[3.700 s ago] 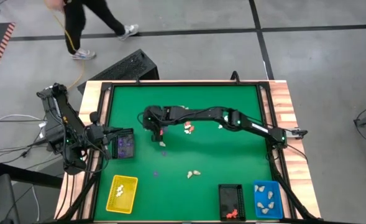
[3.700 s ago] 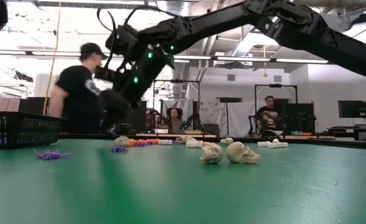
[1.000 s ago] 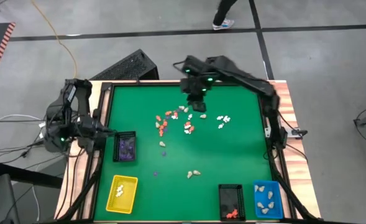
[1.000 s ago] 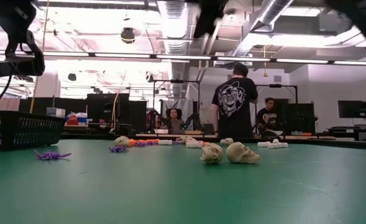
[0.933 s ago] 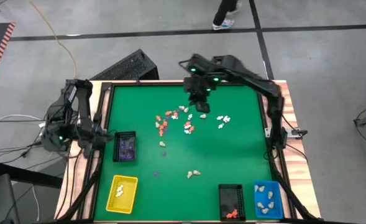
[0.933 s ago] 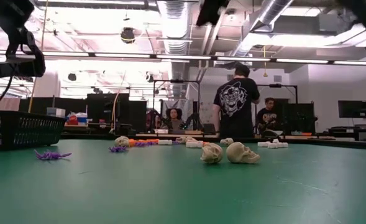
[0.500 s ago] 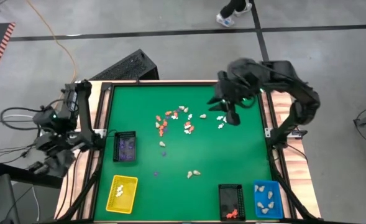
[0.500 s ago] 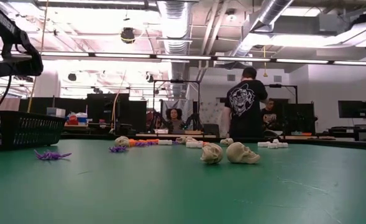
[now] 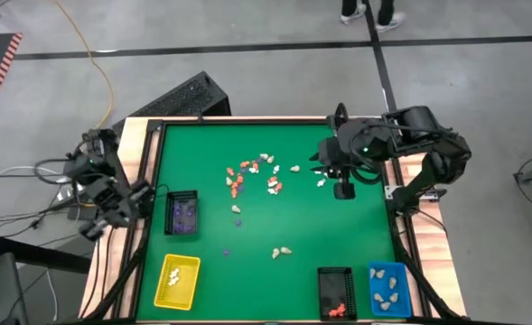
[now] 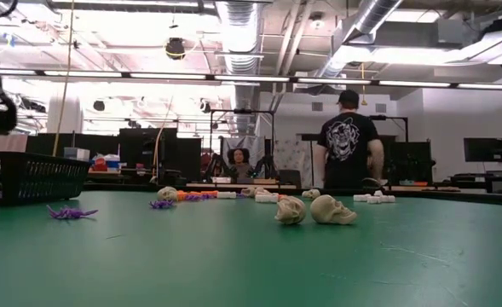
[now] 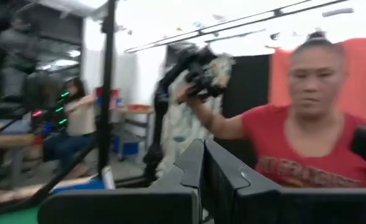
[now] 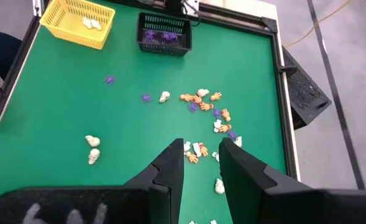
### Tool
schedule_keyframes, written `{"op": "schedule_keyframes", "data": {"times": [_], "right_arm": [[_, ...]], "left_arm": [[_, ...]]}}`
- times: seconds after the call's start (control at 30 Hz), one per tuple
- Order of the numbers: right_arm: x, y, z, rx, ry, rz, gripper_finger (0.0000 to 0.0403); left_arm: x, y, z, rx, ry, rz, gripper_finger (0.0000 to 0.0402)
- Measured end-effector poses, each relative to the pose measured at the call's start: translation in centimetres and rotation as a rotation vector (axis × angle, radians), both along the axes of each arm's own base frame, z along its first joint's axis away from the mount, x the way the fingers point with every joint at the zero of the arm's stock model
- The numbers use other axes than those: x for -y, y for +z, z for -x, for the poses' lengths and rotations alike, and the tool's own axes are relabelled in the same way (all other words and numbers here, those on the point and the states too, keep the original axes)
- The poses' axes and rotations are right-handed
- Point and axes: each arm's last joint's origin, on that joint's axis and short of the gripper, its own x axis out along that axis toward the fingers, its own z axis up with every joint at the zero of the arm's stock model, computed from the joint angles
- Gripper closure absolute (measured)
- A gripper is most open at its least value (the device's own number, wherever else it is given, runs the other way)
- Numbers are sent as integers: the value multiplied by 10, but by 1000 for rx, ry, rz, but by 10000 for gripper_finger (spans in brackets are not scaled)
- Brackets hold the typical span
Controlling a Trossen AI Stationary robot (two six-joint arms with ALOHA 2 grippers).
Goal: Sort Halloween decoration
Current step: Put the orange skeleton toy into the bottom black basket
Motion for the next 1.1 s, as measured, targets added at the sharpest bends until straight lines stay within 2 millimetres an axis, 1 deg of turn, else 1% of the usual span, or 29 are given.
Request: {"op": "schedule_keyframes", "data": {"times": [0.1, 0.2, 0.3, 0.43, 0.5, 0.57, 0.67, 0.77, 0.83, 0.9, 0.97, 1.03, 1.1], "right_arm": [[2, -13, -3, -21, -33, 28, 282], [8, -33, -4, 6, -59, 37, 282], [19, -61, 0, 108, -81, 33, 282], [37, -99, 12, 353, -92, -17, 282], [45, -119, 17, 483, -119, -49, 282], [50, -142, 20, 578, -118, -90, 282], [54, -178, 19, 634, -131, -150, 282], [55, -205, 18, 631, -157, -191, 282], [57, -215, 15, 631, -173, -208, 282], [59, -221, 12, 612, -197, -209, 282], [61, -224, 10, 609, -268, -190, 282], [64, -227, 7, 604, -357, -156, 282], [66, -234, 3, 573, -404, -123, 282]], "left_arm": [[0, -16, -5, -18, 47, 30, 401], [2, -27, -9, -20, 52, 21, 401], [2, -33, -14, -64, 45, 45, 401], [0, -45, -21, -182, 88, 34, 401], [-2, -45, -23, -180, 118, 38, 401], [-5, -44, -25, -165, 130, 21, 401], [-8, -45, -27, -159, 146, 5, 401], [-13, -48, -30, -190, 184, -3, 401], [-16, -50, -32, -222, 209, -4, 401], [-18, -51, -33, -235, 215, -8, 401], [-21, -51, -34, -224, 228, -24, 401], [-24, -53, -36, -202, 278, -43, 401], [-27, -62, -41, -184, 322, -54, 401]]}}
